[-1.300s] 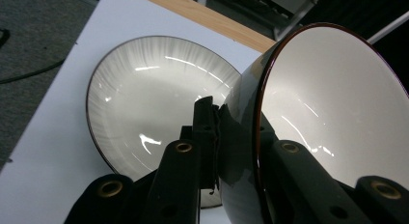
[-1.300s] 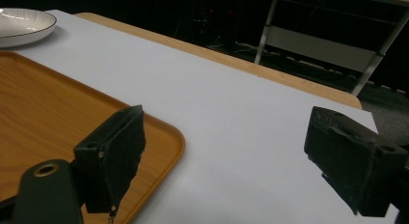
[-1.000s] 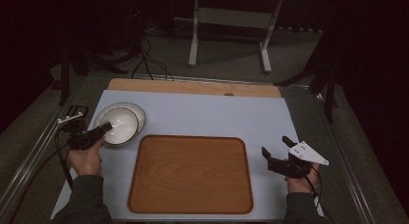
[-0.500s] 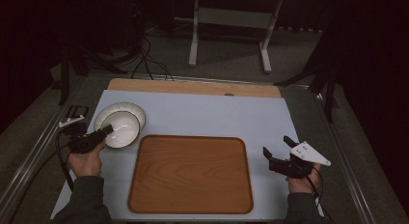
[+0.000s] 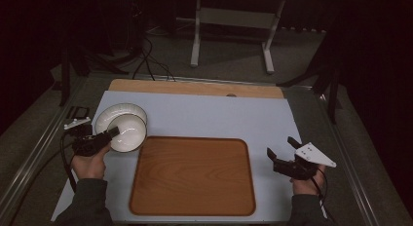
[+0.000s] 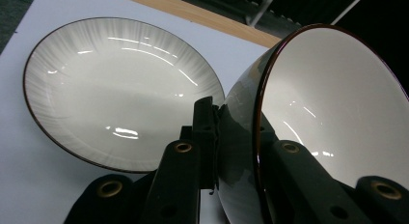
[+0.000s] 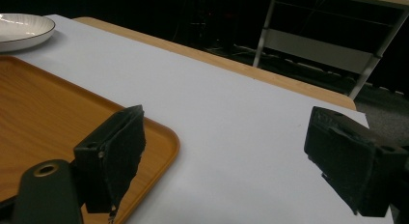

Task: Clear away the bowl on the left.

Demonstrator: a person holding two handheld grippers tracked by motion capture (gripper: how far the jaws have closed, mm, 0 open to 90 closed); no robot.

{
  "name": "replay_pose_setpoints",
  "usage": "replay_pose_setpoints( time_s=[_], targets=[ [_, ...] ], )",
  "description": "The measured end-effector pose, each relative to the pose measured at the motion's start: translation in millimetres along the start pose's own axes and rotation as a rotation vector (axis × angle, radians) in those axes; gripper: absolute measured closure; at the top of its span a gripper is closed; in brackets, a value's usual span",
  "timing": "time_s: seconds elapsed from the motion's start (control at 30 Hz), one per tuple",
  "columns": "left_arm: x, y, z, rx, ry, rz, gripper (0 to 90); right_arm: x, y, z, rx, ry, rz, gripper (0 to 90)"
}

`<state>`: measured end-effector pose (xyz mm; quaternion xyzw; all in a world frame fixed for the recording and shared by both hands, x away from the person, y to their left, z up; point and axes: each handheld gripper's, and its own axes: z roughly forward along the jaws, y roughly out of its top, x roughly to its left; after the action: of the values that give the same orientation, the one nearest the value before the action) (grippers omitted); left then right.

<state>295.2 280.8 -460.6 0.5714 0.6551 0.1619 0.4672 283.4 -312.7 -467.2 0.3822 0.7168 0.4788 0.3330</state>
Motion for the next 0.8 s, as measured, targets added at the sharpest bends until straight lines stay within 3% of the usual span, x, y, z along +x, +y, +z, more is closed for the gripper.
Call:
replay_pose_setpoints(
  time_s=[0.8],
  targets=[
    [-23.0,-1.9,2.9,0.024,-0.077,0.067,80.7,-0.5,0.2,-0.2,0.000,0.001,-0.002,14.0]
  ],
)
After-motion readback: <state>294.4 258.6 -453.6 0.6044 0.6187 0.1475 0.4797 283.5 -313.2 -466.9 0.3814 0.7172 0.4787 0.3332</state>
